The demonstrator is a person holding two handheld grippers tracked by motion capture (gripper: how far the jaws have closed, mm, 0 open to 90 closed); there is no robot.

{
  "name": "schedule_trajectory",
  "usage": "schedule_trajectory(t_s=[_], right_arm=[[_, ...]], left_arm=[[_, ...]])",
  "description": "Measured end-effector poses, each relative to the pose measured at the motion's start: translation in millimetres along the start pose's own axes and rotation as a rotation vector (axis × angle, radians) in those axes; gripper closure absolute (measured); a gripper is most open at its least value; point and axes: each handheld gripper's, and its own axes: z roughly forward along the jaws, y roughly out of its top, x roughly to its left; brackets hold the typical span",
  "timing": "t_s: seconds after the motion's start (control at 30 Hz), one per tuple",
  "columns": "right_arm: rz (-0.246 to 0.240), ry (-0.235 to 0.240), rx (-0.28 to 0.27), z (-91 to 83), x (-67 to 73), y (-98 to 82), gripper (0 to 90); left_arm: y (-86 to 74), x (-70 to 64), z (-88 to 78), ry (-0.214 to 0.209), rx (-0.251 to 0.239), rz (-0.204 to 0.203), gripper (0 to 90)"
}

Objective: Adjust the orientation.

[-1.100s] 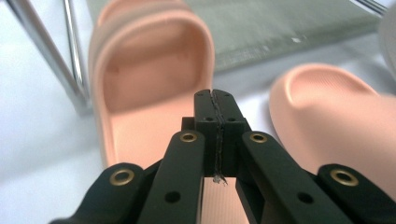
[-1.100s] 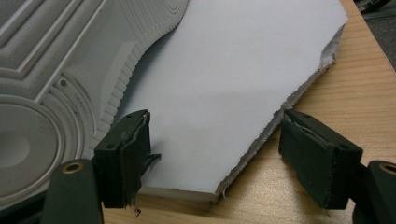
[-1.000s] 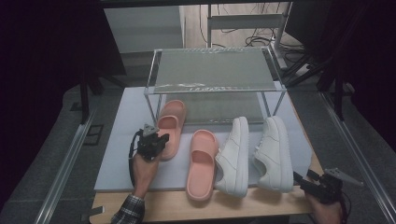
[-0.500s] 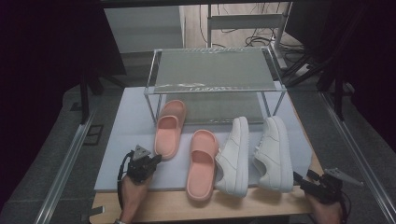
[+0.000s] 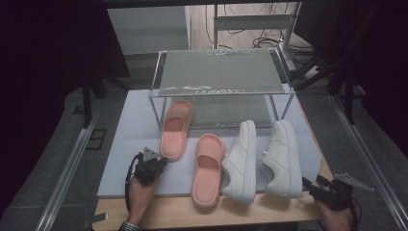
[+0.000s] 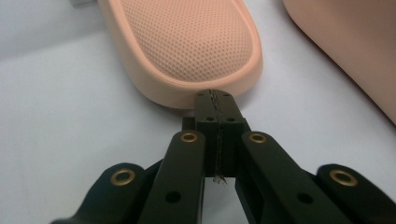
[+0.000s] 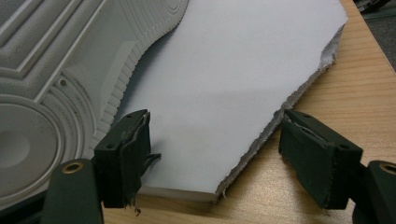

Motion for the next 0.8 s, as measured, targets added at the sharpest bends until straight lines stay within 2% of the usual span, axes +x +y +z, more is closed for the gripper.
schedule_trajectory(t_s=[0.13, 0.27, 0.6, 0.8], right_arm=[[-0.001, 0.0, 0.0, 0.0, -0.1, 0.0, 25.4], [-0.002, 0.001, 0.001, -0.1, -0.2, 0.0, 25.4], [-0.002, 0.001, 0.001, -0.1, -0.2, 0.0, 25.4], [-0.002, 0.001, 0.001, -0.1, -0.2, 0.0, 25.4]], left_arm=[[4.9, 2.8, 4.0, 0.013, -0.009, -0.012, 89.9], [10.4, 4.5, 6.7, -0.005, -0.031, -0.035, 89.9], [20.3, 0.4, 14.4, 0.01, -0.035, -0.015, 89.9], [31.6, 2.4, 17.6, 0.022, -0.062, -0.024, 89.9]])
